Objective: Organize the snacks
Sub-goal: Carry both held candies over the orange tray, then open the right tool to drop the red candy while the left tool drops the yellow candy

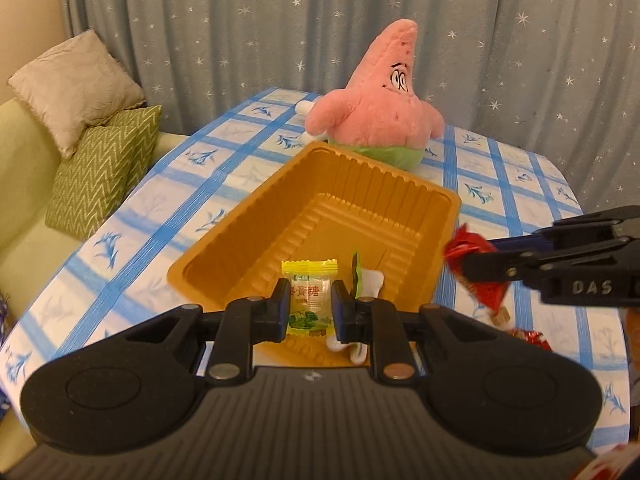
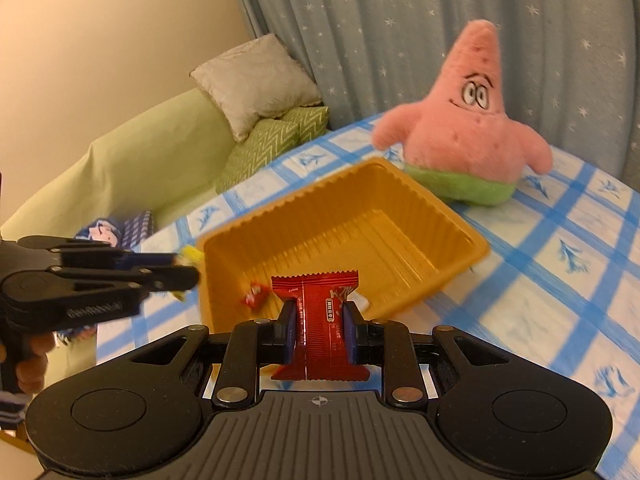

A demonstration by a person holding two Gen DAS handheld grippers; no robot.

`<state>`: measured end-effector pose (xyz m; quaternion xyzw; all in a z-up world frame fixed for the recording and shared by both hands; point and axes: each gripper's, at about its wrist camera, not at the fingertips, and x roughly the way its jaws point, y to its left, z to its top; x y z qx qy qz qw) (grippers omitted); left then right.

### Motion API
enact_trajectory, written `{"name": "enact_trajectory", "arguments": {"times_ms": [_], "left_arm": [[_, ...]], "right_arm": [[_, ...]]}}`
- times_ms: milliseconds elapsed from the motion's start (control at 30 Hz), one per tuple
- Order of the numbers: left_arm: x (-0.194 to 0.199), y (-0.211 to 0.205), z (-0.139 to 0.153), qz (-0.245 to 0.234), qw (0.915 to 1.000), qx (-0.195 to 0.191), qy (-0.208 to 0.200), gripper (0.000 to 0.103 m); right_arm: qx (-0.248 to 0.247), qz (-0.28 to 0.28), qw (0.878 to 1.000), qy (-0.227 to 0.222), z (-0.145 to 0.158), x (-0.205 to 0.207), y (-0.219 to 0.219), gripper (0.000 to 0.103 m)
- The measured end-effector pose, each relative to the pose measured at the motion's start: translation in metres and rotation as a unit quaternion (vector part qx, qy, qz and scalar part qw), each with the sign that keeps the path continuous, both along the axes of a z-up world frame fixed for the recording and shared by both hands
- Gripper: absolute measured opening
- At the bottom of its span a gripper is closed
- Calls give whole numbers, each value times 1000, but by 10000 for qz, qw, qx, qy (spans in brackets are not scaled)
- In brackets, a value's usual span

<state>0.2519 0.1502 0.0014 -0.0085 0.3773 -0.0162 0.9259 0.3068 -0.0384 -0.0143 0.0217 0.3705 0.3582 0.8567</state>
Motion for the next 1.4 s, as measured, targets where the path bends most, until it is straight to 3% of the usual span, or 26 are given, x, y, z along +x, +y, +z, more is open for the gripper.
{"name": "enact_trajectory", "arguments": {"times_ms": [500, 1000, 1100, 1167, 1400], "left_arm": [[74, 8, -29, -105, 9996, -40, 264, 19], [98, 11, -47, -89, 9989, -78, 464, 19], [99, 12, -49, -80, 9988, -79, 475, 19], [98, 13, -49, -72, 9988, -79, 476, 19], [96, 13, -50, -77, 9987, -89, 486, 19]], "right_arm": [[-78, -480, 9988, 28, -22, 69, 37, 25], [-277, -665, 9973, 154, -51, 102, 45, 25], [-263, -722, 9967, 254, -51, 104, 44, 36], [-189, -756, 9968, 198, -49, 102, 42, 51], [-113, -770, 9968, 205, -43, 95, 37, 54]]}}
